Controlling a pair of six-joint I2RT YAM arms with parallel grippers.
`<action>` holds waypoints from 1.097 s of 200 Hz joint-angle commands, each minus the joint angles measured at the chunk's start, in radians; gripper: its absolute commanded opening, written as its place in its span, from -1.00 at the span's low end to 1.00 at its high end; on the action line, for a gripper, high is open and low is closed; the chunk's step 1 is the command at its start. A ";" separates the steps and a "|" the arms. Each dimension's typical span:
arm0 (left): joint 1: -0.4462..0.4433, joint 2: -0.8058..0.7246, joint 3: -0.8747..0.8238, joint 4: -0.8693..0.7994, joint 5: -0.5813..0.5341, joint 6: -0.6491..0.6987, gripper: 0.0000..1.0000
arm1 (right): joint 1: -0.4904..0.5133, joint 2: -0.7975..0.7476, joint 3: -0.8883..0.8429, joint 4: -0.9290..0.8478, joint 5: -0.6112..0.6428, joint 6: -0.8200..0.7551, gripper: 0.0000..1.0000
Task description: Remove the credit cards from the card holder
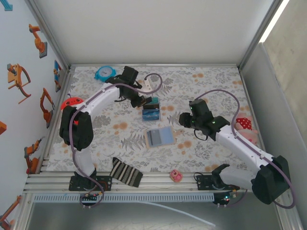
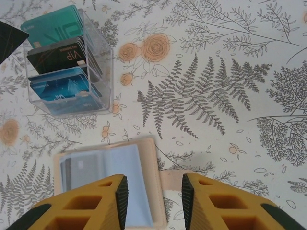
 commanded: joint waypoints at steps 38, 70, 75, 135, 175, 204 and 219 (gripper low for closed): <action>-0.004 0.075 0.084 -0.052 0.069 0.212 -1.00 | 0.015 0.013 0.060 -0.026 0.023 -0.037 -0.08; -0.013 0.124 0.123 -0.064 0.082 0.242 -1.00 | 0.016 0.018 0.070 -0.025 0.026 -0.040 -0.09; -0.016 0.130 0.128 -0.063 0.085 0.246 -1.00 | 0.016 0.018 0.071 -0.026 0.027 -0.042 -0.09; -0.042 0.198 0.191 -0.090 0.098 0.270 -1.00 | 0.016 0.008 0.063 -0.031 0.045 -0.043 -0.09; -0.042 0.244 0.225 -0.103 0.079 0.259 -1.00 | 0.016 -0.007 0.053 -0.033 0.059 -0.041 -0.09; -0.036 0.256 0.226 -0.099 0.052 0.232 -1.00 | 0.016 -0.013 0.044 -0.027 0.059 -0.039 -0.09; -0.029 0.256 0.219 -0.093 0.041 0.214 -1.00 | 0.016 -0.014 0.043 -0.025 0.057 -0.038 -0.09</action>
